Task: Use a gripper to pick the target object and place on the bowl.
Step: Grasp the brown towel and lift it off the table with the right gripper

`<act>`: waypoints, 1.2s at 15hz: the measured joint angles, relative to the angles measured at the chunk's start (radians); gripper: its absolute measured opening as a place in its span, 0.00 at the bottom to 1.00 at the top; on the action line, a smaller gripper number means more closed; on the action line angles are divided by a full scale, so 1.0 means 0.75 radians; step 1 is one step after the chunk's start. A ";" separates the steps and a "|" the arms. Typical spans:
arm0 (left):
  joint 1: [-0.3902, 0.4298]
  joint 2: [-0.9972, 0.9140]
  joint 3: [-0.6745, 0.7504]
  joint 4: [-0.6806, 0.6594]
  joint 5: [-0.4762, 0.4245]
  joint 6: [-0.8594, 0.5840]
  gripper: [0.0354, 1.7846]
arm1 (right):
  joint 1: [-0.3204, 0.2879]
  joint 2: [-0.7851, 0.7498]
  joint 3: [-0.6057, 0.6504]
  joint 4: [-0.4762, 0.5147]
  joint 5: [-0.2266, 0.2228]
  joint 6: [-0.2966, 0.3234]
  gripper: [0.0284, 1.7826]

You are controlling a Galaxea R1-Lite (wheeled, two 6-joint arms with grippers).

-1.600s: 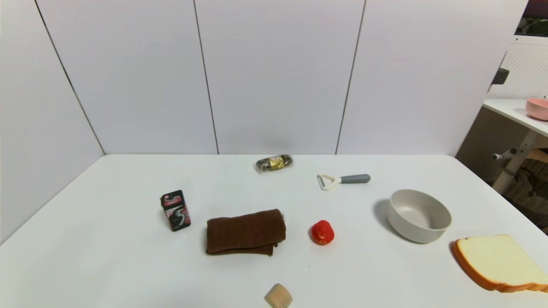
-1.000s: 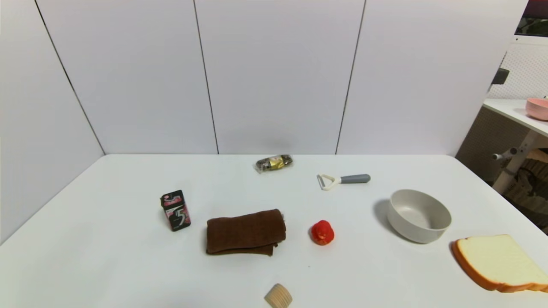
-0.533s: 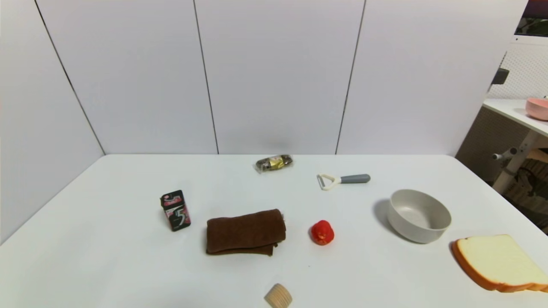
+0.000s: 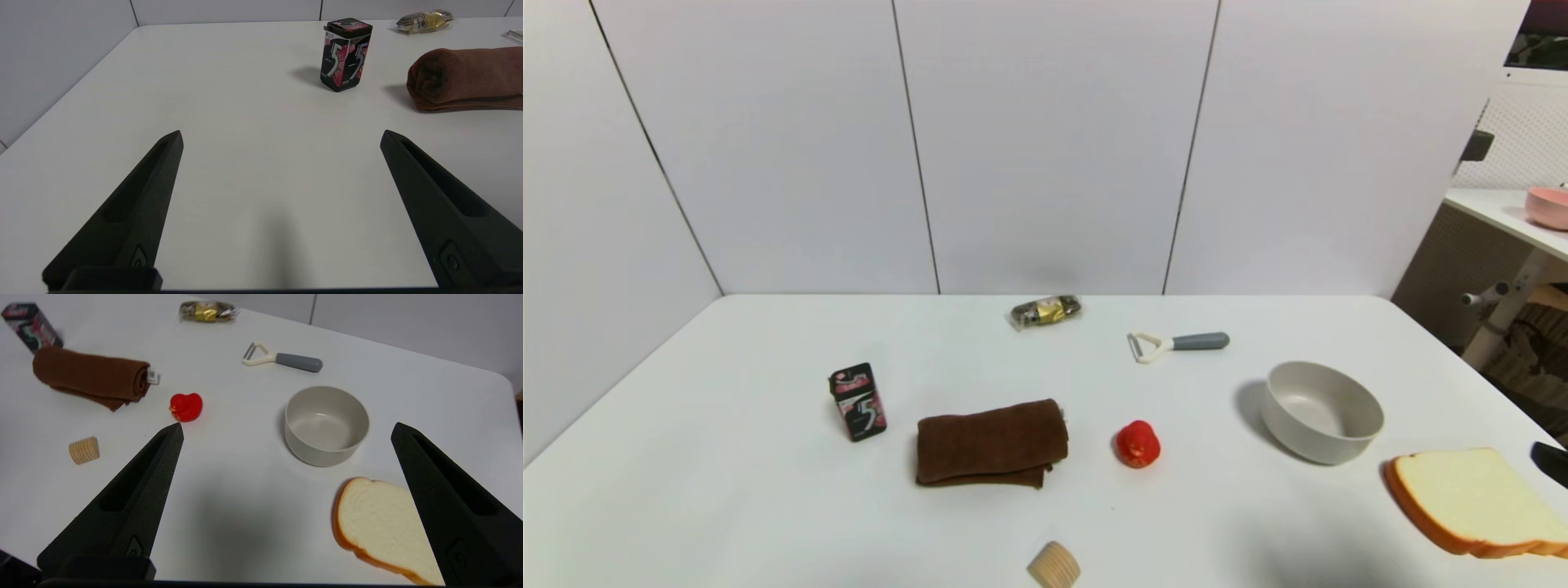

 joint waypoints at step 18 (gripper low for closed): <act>0.000 0.000 0.000 -0.001 0.000 0.000 0.96 | 0.567 1.352 -0.919 0.015 0.461 -0.265 0.98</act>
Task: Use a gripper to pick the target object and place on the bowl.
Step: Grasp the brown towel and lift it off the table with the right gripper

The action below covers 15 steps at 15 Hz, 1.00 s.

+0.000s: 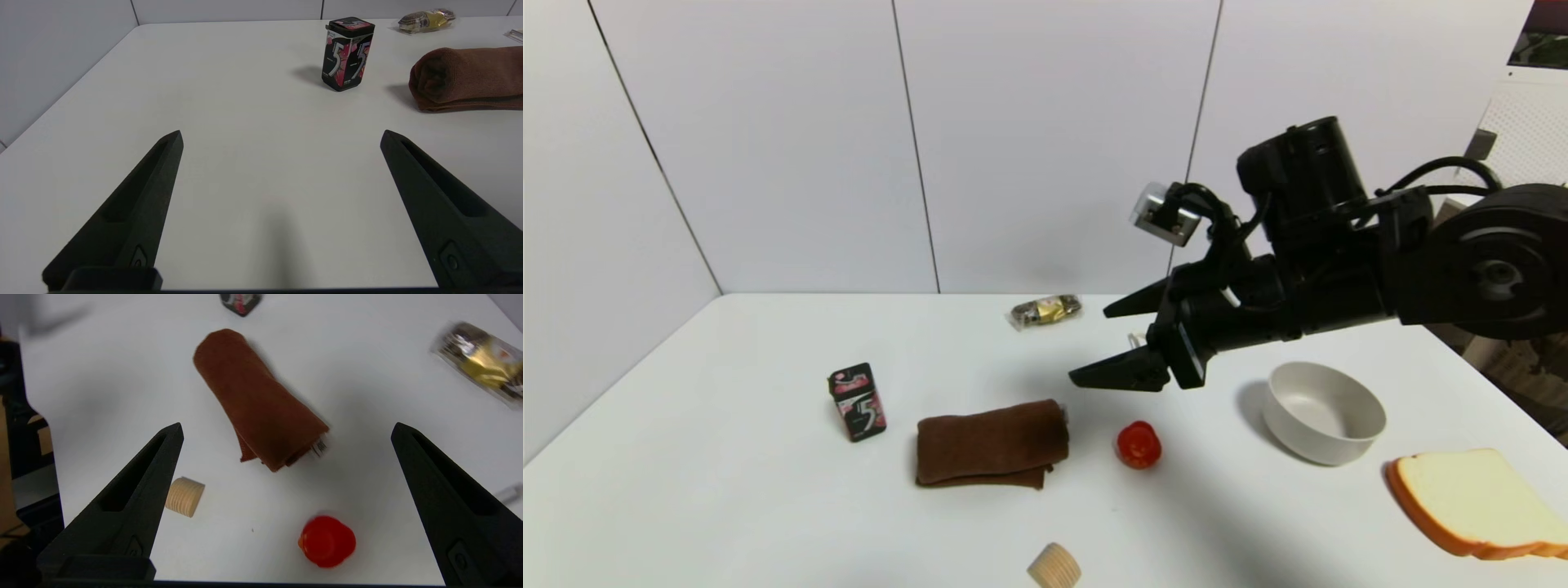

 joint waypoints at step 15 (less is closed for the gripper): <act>0.000 0.000 0.000 0.000 0.001 -0.001 0.96 | 0.122 0.422 -0.178 0.001 0.345 -0.457 0.98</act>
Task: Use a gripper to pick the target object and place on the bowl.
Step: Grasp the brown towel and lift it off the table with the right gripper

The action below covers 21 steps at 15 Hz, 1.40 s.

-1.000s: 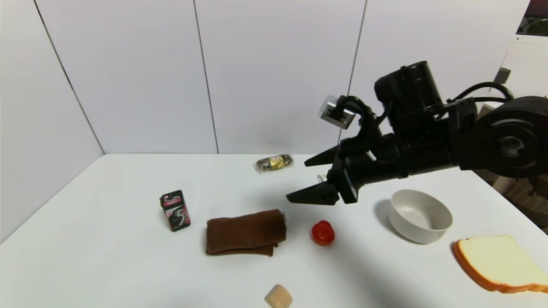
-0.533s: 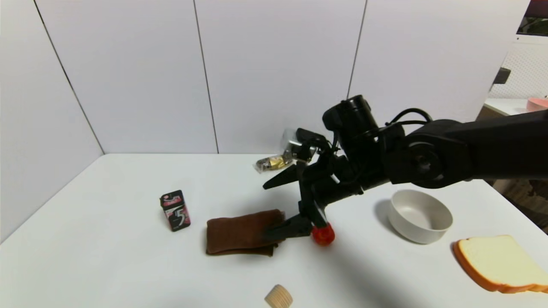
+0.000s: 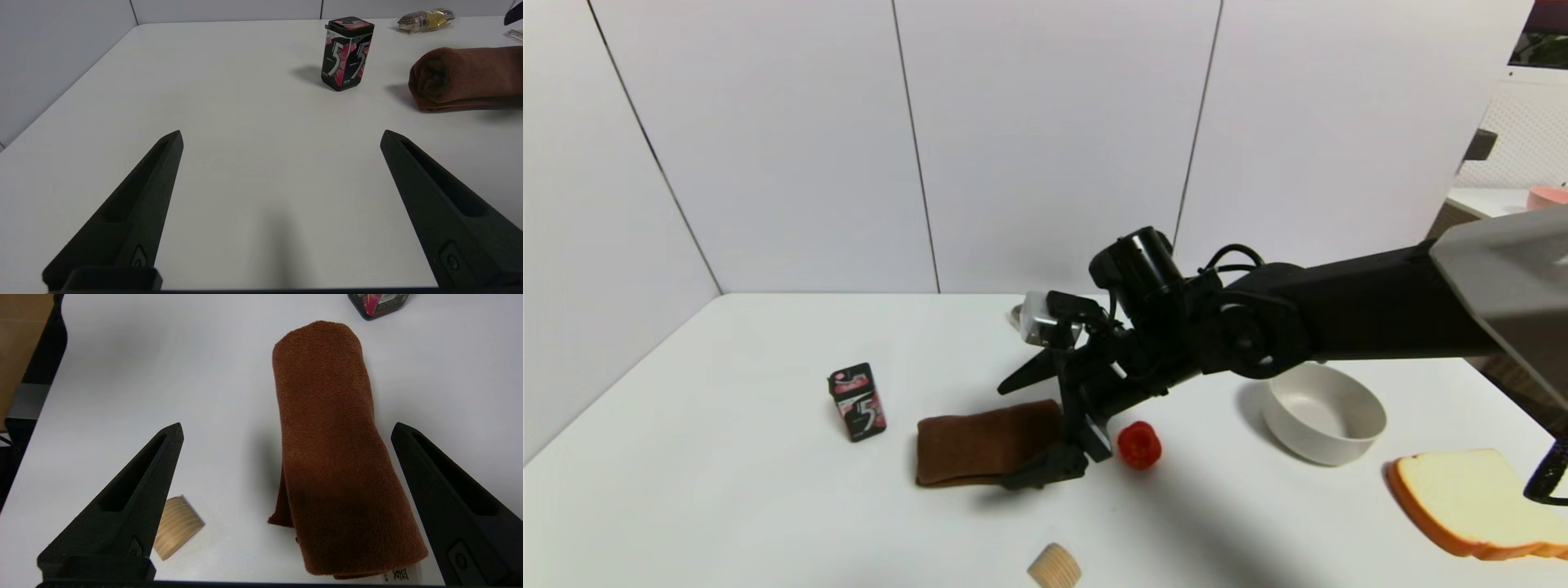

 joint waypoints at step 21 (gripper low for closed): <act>0.000 0.000 0.000 0.001 0.000 0.001 0.96 | 0.077 0.268 -0.186 -0.005 -0.185 -0.086 0.98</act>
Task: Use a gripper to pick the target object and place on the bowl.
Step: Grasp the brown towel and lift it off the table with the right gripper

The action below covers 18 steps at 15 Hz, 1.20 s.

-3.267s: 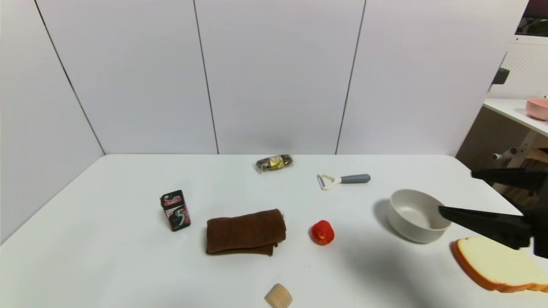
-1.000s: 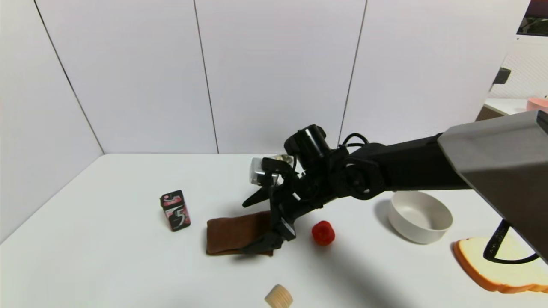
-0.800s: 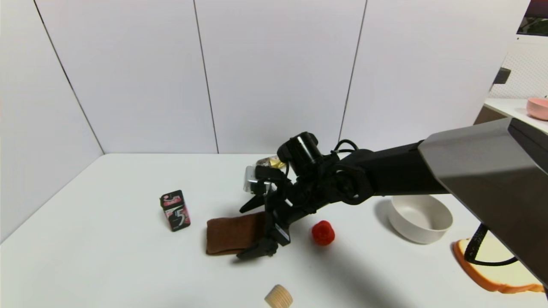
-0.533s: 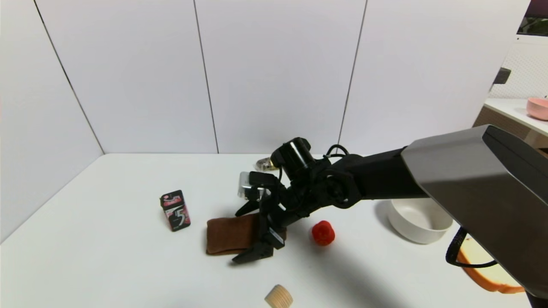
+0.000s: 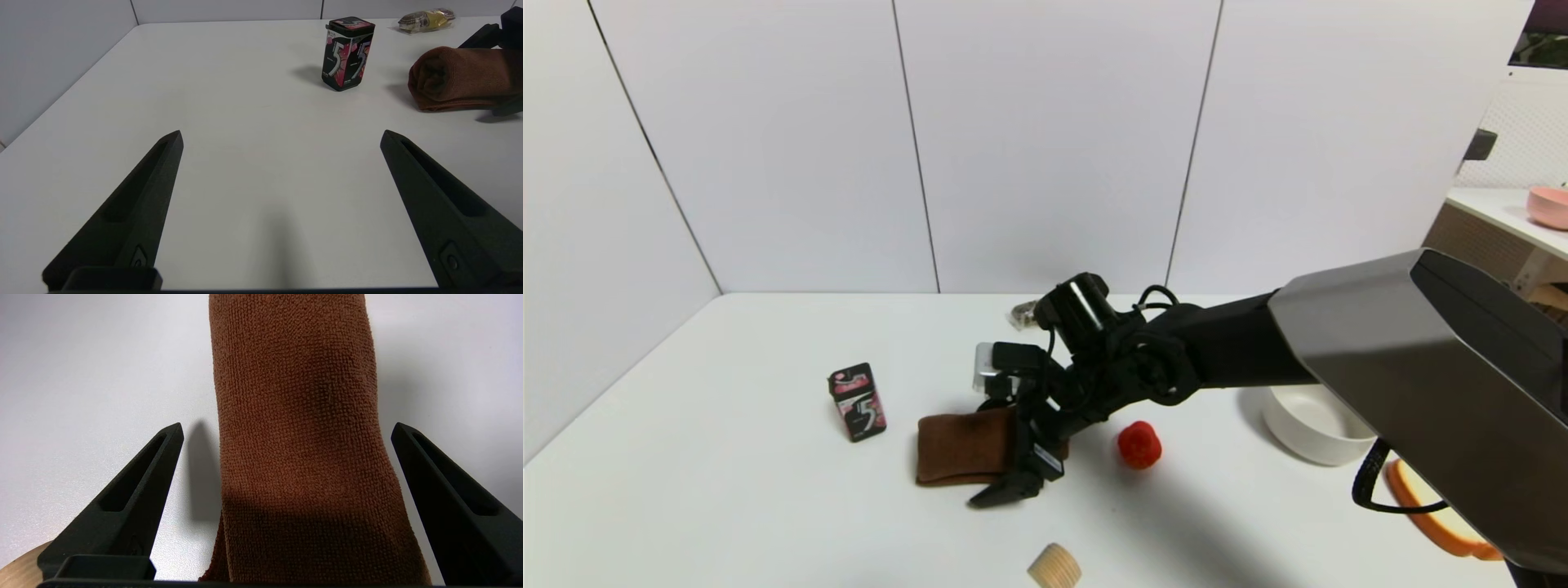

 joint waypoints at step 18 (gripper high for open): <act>0.000 0.000 0.000 0.000 -0.001 -0.001 0.96 | 0.005 0.016 -0.067 -0.022 -0.083 -0.024 0.98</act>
